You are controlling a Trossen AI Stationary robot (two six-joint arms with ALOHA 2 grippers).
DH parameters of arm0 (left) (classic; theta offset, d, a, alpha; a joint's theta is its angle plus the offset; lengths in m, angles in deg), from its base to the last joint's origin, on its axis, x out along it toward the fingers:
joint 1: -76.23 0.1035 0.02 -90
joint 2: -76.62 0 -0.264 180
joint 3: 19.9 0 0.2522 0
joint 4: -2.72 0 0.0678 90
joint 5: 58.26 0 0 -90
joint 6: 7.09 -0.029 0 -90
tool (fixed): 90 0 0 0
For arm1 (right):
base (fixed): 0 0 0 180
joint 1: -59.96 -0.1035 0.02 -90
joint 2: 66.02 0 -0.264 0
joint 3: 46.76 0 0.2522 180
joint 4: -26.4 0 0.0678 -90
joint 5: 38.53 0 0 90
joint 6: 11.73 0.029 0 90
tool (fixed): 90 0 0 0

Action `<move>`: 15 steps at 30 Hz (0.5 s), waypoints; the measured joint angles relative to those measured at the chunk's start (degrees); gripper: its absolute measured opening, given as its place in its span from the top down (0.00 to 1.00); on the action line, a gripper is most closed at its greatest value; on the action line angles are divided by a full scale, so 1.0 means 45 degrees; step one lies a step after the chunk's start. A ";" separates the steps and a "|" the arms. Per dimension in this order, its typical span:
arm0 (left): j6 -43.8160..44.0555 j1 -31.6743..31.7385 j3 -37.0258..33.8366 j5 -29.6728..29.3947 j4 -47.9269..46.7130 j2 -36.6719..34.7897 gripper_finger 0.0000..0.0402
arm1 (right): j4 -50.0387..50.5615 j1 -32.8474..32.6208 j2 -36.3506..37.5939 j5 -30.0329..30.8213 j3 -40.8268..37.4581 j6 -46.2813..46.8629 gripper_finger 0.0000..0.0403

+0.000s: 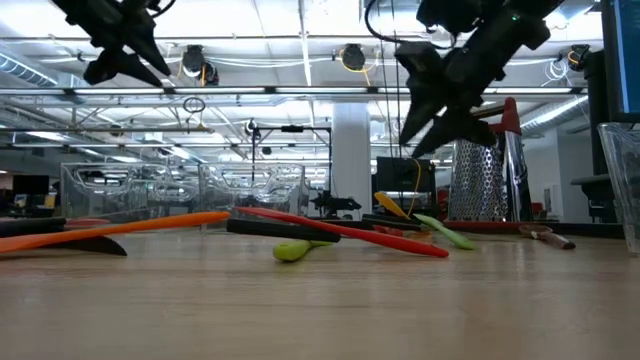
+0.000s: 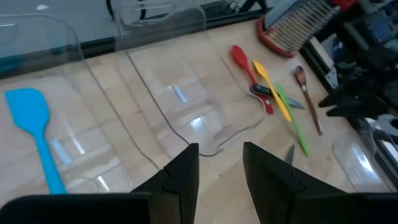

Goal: Pick & Place Kitchen Items
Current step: Put the brown serving spoon into the right transparent bin

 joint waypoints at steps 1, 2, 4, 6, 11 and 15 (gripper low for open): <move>-0.0009 -0.0110 0.0002 0.0002 0.0000 -0.0026 0.68 | 0.0234 -0.0005 -0.0008 -0.0004 0.0018 0.0220 0.68; -0.0024 -0.0202 0.0000 0.0003 0.0000 -0.0025 0.68 | 0.0593 -0.0005 -0.0031 -0.0012 0.0039 0.0406 0.68; -0.0037 -0.0384 0.0000 -0.0004 0.0000 -0.0016 0.68 | 0.1373 -0.0005 -0.0029 -0.0068 0.0010 0.0611 0.68; -0.0096 -0.0512 0.0000 -0.0114 0.0005 -0.0007 0.68 | 0.1560 -0.0015 -0.0035 -0.0117 0.0013 0.0893 0.68; -0.0146 -0.0697 0.0001 -0.0200 0.0024 -0.0007 0.68 | 0.2045 -0.0015 -0.0033 -0.0372 0.0019 0.1166 0.68; -0.0431 -0.0731 0.0000 -0.0224 0.0034 -0.0007 0.68 | 0.3145 -0.0015 -0.0024 -0.1327 0.0019 0.1484 0.68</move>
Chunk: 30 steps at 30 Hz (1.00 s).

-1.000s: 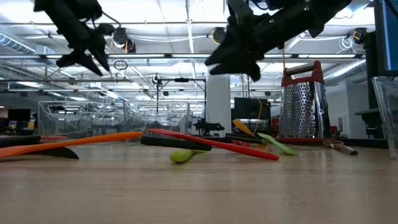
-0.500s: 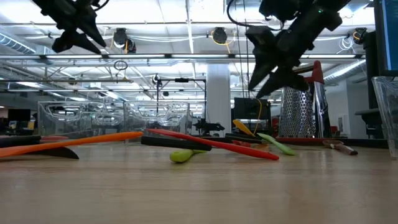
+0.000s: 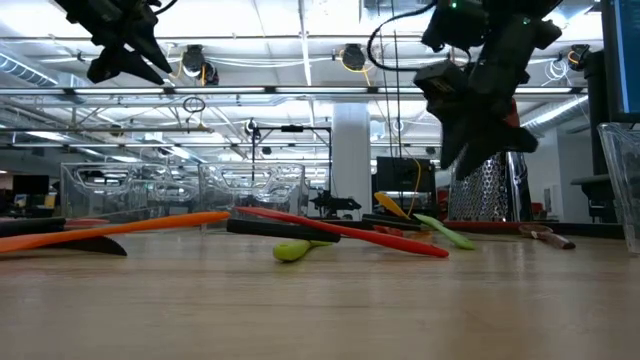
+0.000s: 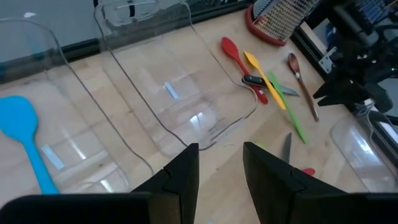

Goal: Pick & Place Kitchen Items
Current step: Put the brown serving spoon into the right transparent bin

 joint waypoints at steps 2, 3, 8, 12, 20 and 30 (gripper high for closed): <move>-0.0042 0.0000 0.0000 -0.0023 0.0009 0.0000 0.68 | 0.0838 -0.0002 0.0000 -0.0311 0.0002 0.0371 0.68; -0.0083 0.0000 0.0000 -0.0126 0.0015 0.0000 0.68 | 0.1329 -0.0006 0.0001 -0.0348 0.0005 0.0537 0.68; -0.0630 0.0000 0.0000 -0.0253 0.0024 0.0000 0.68 | 0.3679 0.0000 0.0156 -0.0258 0.0010 0.1459 0.68; -0.0770 0.0005 0.0000 -0.0306 0.0087 0.0000 0.68 | 0.4808 0.0000 0.0261 -0.0218 0.0019 0.2386 0.68; -0.1036 0.0005 0.0000 -0.0476 0.0083 0.0000 0.68 | 0.6566 0.0075 0.0228 0.0685 0.0019 0.4353 0.68; -0.1413 0.0005 0.0000 -0.0476 0.0083 0.0000 0.68 | 0.4824 0.0262 0.0223 0.1184 -0.1370 0.5968 0.68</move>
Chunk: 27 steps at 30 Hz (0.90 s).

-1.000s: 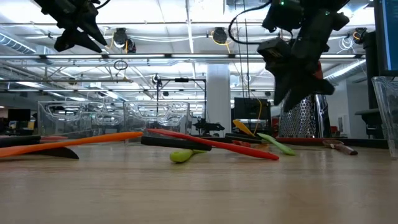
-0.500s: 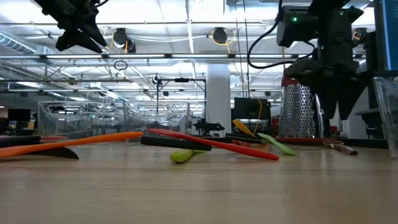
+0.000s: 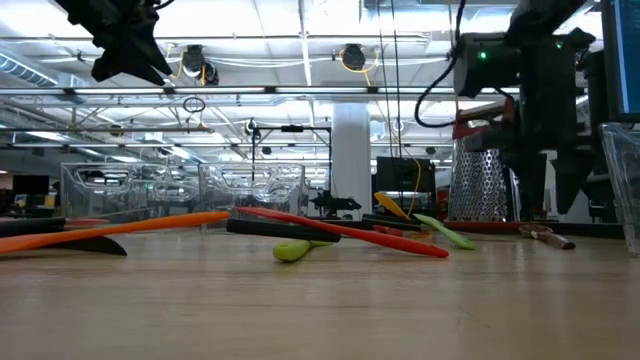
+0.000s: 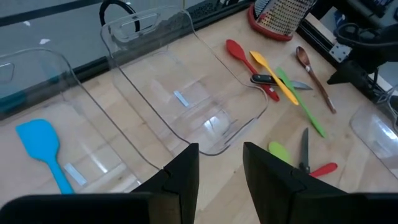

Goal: Pick & Place Kitchen Items
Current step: Put the brown serving spoon into the right transparent bin

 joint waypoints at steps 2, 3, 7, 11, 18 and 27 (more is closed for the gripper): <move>-0.0080 0.0000 0.0000 0.0004 0.0000 0.0000 0.68 | -0.0247 -0.0005 0.0000 0.0415 -0.0488 0.0472 0.68; -0.0155 0.0000 0.0000 0.0005 0.0000 0.0000 0.68 | -0.0326 0.0000 0.0000 0.0633 -0.0737 0.0743 0.68; -0.0271 0.0000 0.0000 0.0005 0.0000 0.0000 0.68 | -0.1112 0.0010 0.0000 0.0917 -0.1566 0.1374 0.68; -0.0271 0.0001 0.0000 0.0003 -0.0005 0.0000 0.68 | -0.2513 0.0010 0.0041 0.0917 -0.2303 0.1562 0.68; -0.0237 0.0005 0.0000 0.0010 -0.0010 0.0000 0.68 | -0.2072 0.0000 0.0453 0.0818 -0.2312 0.1720 0.68; -0.0431 0.0005 0.0001 0.0010 -0.0015 0.0000 0.68 | -0.1659 0.0000 0.2575 0.1019 -0.2229 0.2702 0.68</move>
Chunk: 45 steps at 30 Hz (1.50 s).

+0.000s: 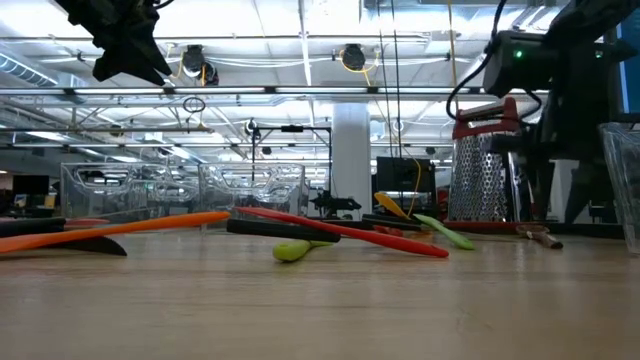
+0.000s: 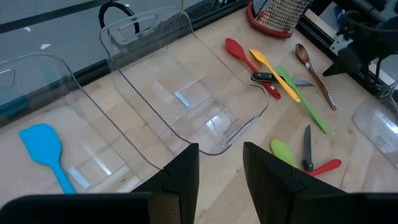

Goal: Pick & Place Kitchen Items
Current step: Put the brown serving spoon into the right transparent bin

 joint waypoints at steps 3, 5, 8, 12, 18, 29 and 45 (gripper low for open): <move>-0.0107 0.0000 -0.0001 0.0000 0.0000 0.0000 0.68 | -0.0221 0.0010 0.0145 0.0516 0.0000 0.0129 0.68; -0.0130 0.0000 -0.0001 0.0000 0.0000 0.0000 0.68 | -0.0271 0.0051 0.0057 0.0813 0.0000 0.0304 0.68; -0.0228 -0.0005 -0.0001 0.0002 0.0005 0.0000 0.68 | -0.0424 0.0258 -0.0304 0.0856 0.0000 0.0334 0.69; -0.0379 0.0000 -0.0001 0.0000 0.0000 0.0000 0.68 | -0.0798 0.0605 -0.1141 0.0902 0.0000 -0.0015 0.71; -0.0383 0.0000 -0.0001 0.0001 0.0003 0.0000 0.68 | -0.1224 0.1068 -0.2797 0.0887 0.0071 -0.0701 0.78; -0.0395 0.0000 0.0003 0.0015 -0.0005 0.0002 0.68 | -0.0621 0.1071 -0.3922 0.0594 0.0053 -0.1109 0.90; -0.0427 0.0000 -0.0001 0.0010 -0.0010 0.0005 0.68 | -0.1423 0.0610 -0.2189 0.1386 -0.0059 -0.1382 0.95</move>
